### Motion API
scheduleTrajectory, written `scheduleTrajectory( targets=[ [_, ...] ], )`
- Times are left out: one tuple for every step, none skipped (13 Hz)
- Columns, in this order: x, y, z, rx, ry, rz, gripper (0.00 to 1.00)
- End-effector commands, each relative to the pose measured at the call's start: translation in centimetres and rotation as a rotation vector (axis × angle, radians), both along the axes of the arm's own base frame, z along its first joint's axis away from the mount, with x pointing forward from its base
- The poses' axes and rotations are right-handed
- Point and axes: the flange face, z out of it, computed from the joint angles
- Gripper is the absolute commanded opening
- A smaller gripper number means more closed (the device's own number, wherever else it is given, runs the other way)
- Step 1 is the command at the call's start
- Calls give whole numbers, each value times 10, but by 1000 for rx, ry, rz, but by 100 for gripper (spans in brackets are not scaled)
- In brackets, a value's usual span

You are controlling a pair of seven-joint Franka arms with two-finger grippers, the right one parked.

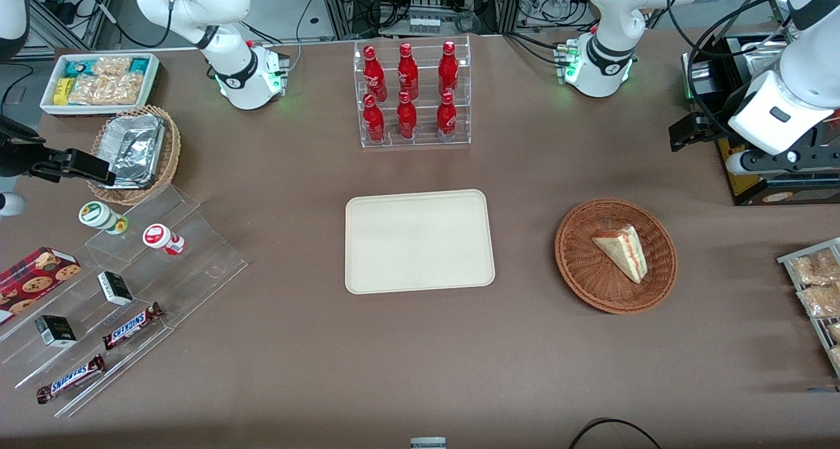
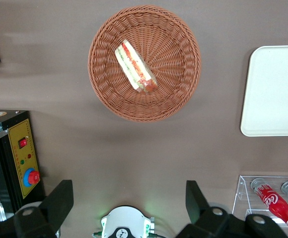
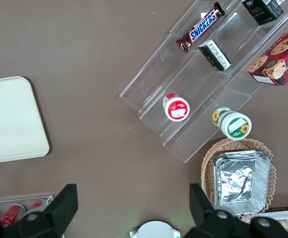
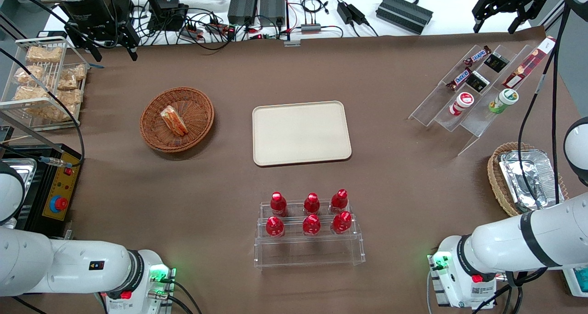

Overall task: Place sandwich from basket to tray
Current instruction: 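Move the left gripper over the wicker basket above the sandwich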

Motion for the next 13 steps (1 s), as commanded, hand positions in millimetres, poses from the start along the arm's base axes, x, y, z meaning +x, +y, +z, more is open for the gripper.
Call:
scheduleTrajectory(
  targets=[
    [1,-5,2,-7,9,-24,100],
    [1,-5,0,-6,13,-22,100],
    [1,-5,-8,-2,28,-24,100],
    [4,-5,-17,-5,24,-24,100],
    [6,-6,-27,-7,21,-24,100],
    [9,-6,-40,-6,15,-22,100],
    [10,-6,-54,-6,13,-22,100],
    [11,-6,-71,-7,9,-22,100],
    [12,-6,-89,-7,4,-22,100],
    [12,-6,-105,-9,-11,-22,100],
    [12,-6,-122,-7,-22,-23,100],
    [12,-6,-135,-9,-34,-23,100],
    [11,-6,-150,-11,-48,-23,100]
  ],
)
